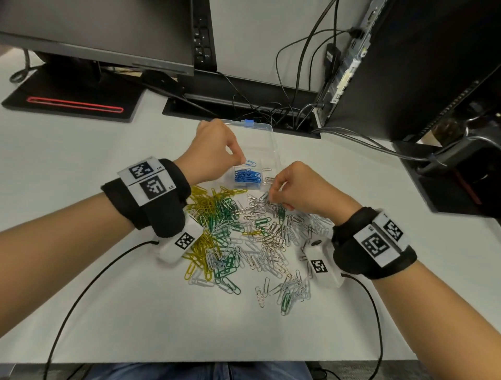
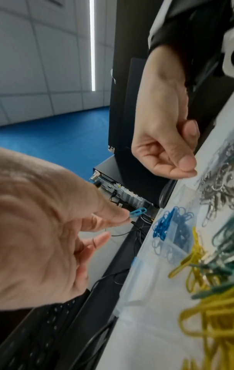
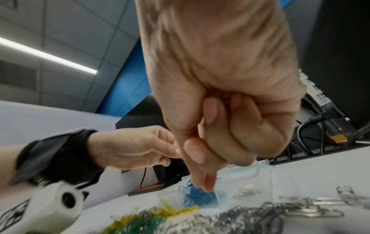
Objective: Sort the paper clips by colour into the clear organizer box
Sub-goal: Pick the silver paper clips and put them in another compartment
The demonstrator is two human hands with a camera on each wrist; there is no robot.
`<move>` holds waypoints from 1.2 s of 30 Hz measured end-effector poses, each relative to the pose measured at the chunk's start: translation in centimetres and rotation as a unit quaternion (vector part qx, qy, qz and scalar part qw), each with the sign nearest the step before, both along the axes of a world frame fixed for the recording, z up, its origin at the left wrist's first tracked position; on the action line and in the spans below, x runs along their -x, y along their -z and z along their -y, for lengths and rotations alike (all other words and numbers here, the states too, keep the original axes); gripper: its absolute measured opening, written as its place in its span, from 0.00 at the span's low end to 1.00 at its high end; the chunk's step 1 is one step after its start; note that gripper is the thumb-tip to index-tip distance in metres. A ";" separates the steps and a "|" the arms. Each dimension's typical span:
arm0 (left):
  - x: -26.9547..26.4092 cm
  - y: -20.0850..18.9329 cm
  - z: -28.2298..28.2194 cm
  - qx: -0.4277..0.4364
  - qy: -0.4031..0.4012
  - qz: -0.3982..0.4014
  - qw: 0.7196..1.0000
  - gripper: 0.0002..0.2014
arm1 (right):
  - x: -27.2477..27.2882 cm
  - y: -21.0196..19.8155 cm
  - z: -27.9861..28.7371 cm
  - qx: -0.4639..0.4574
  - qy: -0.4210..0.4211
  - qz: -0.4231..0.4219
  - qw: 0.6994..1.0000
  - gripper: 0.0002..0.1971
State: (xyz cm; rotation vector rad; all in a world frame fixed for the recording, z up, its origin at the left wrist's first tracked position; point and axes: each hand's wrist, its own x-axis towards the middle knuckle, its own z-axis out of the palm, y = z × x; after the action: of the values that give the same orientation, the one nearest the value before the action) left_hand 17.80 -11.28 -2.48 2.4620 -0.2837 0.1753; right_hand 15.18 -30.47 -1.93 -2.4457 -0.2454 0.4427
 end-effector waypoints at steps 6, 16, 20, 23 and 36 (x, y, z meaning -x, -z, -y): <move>-1.2 1.1 1.0 -0.102 -0.017 -0.032 0.994 0.04 | 0.2 0.5 0.7 0.058 -0.011 0.053 0.997 0.04; -0.3 0.4 1.3 -0.202 0.007 -0.012 0.979 0.02 | -0.2 0.6 3.5 0.270 -0.097 -0.029 0.957 0.22; 0.2 0.1 1.3 -0.199 0.019 0.008 0.980 0.02 | 1.2 0.4 4.2 0.262 -0.112 -0.034 0.958 0.16; 0.6 -0.3 1.1 -0.193 0.032 0.021 0.980 0.03 | 1.4 0.2 4.6 0.242 -0.091 -0.007 0.966 0.17; 3.7 0.6 1.7 -0.242 0.217 -0.099 0.941 0.11 | 1.6 0.8 1.9 0.240 -0.130 0.011 0.962 0.24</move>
State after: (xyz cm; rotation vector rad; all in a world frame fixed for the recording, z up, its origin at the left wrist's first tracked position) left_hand 14.05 -12.94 -3.11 2.7871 -0.8545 -0.3712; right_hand 13.54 -32.36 -2.72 -2.9062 -0.5266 0.6519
